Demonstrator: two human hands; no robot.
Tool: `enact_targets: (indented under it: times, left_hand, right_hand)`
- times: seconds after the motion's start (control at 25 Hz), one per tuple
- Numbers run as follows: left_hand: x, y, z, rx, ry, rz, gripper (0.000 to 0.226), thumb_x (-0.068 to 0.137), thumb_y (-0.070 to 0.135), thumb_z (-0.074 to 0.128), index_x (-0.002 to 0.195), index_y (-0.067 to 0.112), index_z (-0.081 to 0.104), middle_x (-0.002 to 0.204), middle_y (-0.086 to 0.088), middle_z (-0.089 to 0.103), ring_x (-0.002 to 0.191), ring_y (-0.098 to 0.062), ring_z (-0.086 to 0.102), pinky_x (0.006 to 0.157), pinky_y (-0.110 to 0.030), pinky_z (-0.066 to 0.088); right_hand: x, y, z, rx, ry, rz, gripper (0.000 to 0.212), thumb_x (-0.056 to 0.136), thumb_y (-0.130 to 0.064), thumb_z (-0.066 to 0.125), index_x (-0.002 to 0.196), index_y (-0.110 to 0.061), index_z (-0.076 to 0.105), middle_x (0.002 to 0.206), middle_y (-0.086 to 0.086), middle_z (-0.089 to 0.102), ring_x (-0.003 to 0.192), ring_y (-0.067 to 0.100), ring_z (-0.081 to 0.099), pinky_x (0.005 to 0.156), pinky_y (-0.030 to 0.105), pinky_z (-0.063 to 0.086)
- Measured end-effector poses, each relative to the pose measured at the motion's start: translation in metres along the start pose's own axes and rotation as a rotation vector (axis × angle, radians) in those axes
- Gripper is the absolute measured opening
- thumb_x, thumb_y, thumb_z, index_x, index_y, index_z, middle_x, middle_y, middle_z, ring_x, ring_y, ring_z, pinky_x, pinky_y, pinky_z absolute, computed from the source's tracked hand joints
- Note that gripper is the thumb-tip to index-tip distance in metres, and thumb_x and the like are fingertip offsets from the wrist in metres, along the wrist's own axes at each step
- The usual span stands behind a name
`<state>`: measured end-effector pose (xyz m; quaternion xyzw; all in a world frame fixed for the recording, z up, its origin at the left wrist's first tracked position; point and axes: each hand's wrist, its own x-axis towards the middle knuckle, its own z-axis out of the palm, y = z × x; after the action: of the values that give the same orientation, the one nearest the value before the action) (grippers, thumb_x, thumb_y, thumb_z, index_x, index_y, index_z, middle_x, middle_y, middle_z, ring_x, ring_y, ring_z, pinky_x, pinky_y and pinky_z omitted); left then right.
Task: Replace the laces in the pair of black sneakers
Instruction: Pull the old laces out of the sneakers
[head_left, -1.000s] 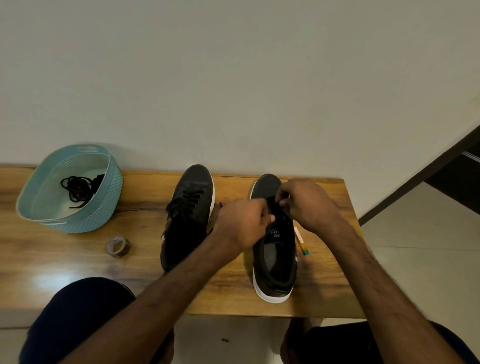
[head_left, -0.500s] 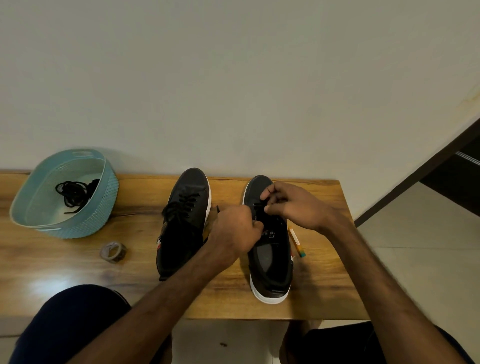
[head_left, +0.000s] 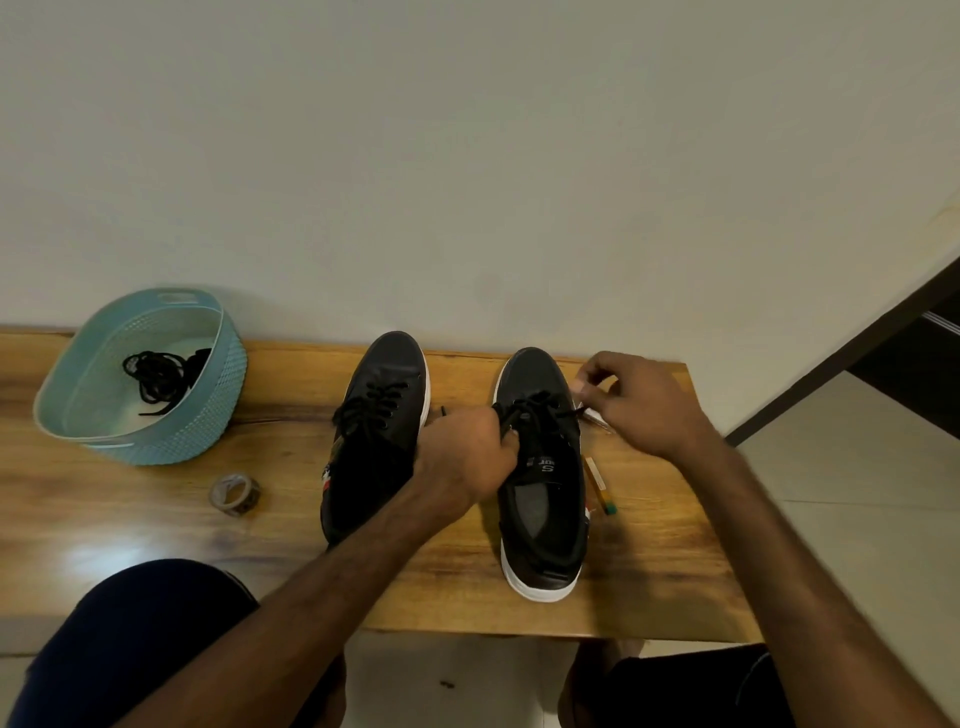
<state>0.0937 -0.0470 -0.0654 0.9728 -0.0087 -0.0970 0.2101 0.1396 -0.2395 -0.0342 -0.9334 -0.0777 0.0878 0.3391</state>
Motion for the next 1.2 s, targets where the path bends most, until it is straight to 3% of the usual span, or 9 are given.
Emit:
enact_targets:
  times: [0.08, 0.2, 0.32, 0.44, 0.6, 0.72, 0.92, 1.04, 1.2]
  left_hand:
    - [-0.001, 0.001, 0.002, 0.018, 0.016, 0.014, 0.029, 0.100, 0.040, 0.046, 0.095, 0.018, 0.063, 0.081, 0.000, 0.066, 0.072, -0.016, 0.063, 0.063, -0.031, 0.050]
    - [0.000, 0.000, 0.003, -0.015, 0.019, 0.010, 0.028, 0.100, 0.038, 0.047, 0.095, 0.016, 0.062, 0.082, -0.002, 0.066, 0.073, -0.019, 0.063, 0.066, -0.034, 0.054]
    - [0.002, -0.002, 0.002, -0.046, -0.017, -0.010, 0.024, 0.100, 0.034, 0.046, 0.096, 0.016, 0.062, 0.083, -0.003, 0.066, 0.074, -0.019, 0.064, 0.064, -0.033, 0.054]
    - [0.004, -0.003, 0.003, -0.070, -0.036, -0.006, 0.024, 0.101, 0.032, 0.046, 0.096, 0.015, 0.063, 0.082, -0.002, 0.066, 0.072, -0.017, 0.062, 0.061, -0.031, 0.050]
    - [0.006, -0.006, 0.004, -0.071, -0.045, -0.009, 0.024, 0.101, 0.031, 0.047, 0.093, 0.014, 0.062, 0.079, -0.003, 0.065, 0.071, -0.019, 0.061, 0.060, -0.029, 0.046]
    - [0.006, -0.007, 0.004, -0.100, -0.047, -0.013, 0.023, 0.101, 0.031, 0.047, 0.094, 0.015, 0.062, 0.080, -0.004, 0.066, 0.070, -0.020, 0.064, 0.060, -0.030, 0.049]
    - [0.007, -0.009, 0.007, -0.122, -0.069, 0.019, 0.026, 0.101, 0.035, 0.046, 0.096, 0.015, 0.062, 0.077, -0.001, 0.062, 0.068, -0.019, 0.062, 0.059, -0.029, 0.046]
    - [0.009, -0.013, 0.007, -0.114, -0.095, 0.028, 0.024, 0.101, 0.036, 0.049, 0.098, 0.016, 0.062, 0.080, -0.001, 0.061, 0.074, -0.020, 0.060, 0.066, -0.031, 0.045]
    - [0.011, -0.014, 0.008, -0.078, -0.067, -0.013, 0.022, 0.098, 0.036, 0.052, 0.092, 0.017, 0.061, 0.088, -0.003, 0.063, 0.086, -0.023, 0.061, 0.075, -0.039, 0.053]
  right_hand:
    - [0.001, -0.007, 0.014, -0.189, 0.069, -0.142, 0.018, 0.096, -0.026, 0.062, 0.112, -0.018, 0.066, 0.106, -0.005, 0.063, 0.087, 0.009, 0.054, 0.079, 0.028, 0.042]
    - [0.000, -0.020, 0.032, -0.320, -0.007, -0.270, 0.024, 0.091, -0.039, 0.066, 0.107, -0.022, 0.068, 0.103, -0.004, 0.063, 0.099, 0.016, 0.056, 0.084, 0.037, 0.048]
    - [-0.003, -0.023, 0.046, -0.564, -0.089, -0.221, 0.027, 0.091, -0.046, 0.062, 0.107, -0.024, 0.064, 0.108, -0.005, 0.062, 0.110, 0.019, 0.050, 0.091, 0.041, 0.041]
    - [-0.002, -0.024, 0.055, -0.599, -0.058, -0.173, 0.022, 0.094, -0.041, 0.060, 0.106, -0.023, 0.064, 0.106, -0.003, 0.064, 0.111, 0.020, 0.048, 0.092, 0.043, 0.034]
    - [-0.001, -0.027, 0.060, -0.505, -0.048, -0.115, 0.017, 0.096, -0.030, 0.055, 0.100, -0.019, 0.067, 0.102, -0.001, 0.063, 0.103, 0.018, 0.052, 0.087, 0.040, 0.036]
    - [0.001, -0.020, 0.049, -0.271, -0.058, -0.050, 0.022, 0.094, -0.030, 0.054, 0.090, -0.013, 0.068, 0.087, 0.001, 0.067, 0.081, 0.017, 0.060, 0.073, 0.039, 0.052]
    - [0.005, -0.020, 0.052, -0.310, -0.167, -0.031, 0.026, 0.092, -0.044, 0.064, 0.095, -0.020, 0.073, 0.084, -0.004, 0.067, 0.081, 0.014, 0.062, 0.075, 0.038, 0.054]
    - [0.007, -0.020, 0.064, -0.355, -0.109, -0.014, 0.016, 0.090, -0.039, 0.067, 0.088, -0.024, 0.072, 0.089, -0.003, 0.068, 0.087, 0.019, 0.061, 0.079, 0.041, 0.054]
    - [-0.002, -0.025, 0.040, 0.075, -0.142, 0.067, 0.017, 0.090, -0.022, 0.062, 0.077, -0.013, 0.069, 0.075, -0.002, 0.066, 0.074, 0.017, 0.062, 0.068, 0.036, 0.052]
